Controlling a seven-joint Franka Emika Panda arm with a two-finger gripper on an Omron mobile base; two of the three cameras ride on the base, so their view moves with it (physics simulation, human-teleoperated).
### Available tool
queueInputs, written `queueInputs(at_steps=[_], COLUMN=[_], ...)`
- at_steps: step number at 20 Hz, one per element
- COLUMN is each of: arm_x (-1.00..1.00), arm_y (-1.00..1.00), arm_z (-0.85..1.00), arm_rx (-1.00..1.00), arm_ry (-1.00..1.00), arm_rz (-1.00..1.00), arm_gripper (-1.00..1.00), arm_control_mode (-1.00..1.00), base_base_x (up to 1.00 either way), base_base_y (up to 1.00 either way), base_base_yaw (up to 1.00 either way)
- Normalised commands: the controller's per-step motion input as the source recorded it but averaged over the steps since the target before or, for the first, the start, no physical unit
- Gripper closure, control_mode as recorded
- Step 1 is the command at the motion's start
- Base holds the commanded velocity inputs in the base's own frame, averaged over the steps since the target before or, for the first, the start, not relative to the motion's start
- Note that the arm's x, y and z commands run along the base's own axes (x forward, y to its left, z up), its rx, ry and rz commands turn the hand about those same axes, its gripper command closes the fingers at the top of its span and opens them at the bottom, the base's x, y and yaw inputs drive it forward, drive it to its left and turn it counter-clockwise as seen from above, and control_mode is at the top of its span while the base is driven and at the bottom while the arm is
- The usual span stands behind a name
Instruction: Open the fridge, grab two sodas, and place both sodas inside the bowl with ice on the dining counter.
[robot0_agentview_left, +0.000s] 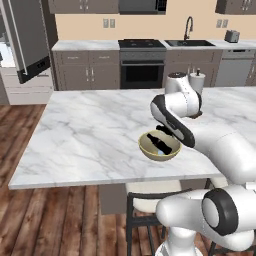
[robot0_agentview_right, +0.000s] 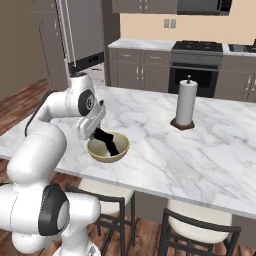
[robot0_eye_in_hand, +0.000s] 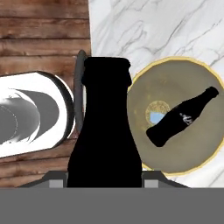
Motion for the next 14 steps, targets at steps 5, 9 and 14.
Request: queueInputs(at_steps=[5, 9, 14], arm_x=[0.44, 0.38, 0.36], arm_y=[0.0, 0.0, 0.0], arm_z=[-0.36, -0.32, -0.35], arm_rx=[-0.02, 0.0, 0.0], arm_ry=[0.0, 0.0, 0.0], arm_rz=[0.06, 0.06, 0.06], arm_gripper=[1.0, 1.0, 1.0], arm_control_mode=[-1.0, -1.0, -1.0], base_base_x=[0.0, 0.0, 0.0], base_base_y=[0.0, 0.0, 0.0], base_base_yaw=[0.0, 0.0, 0.0])
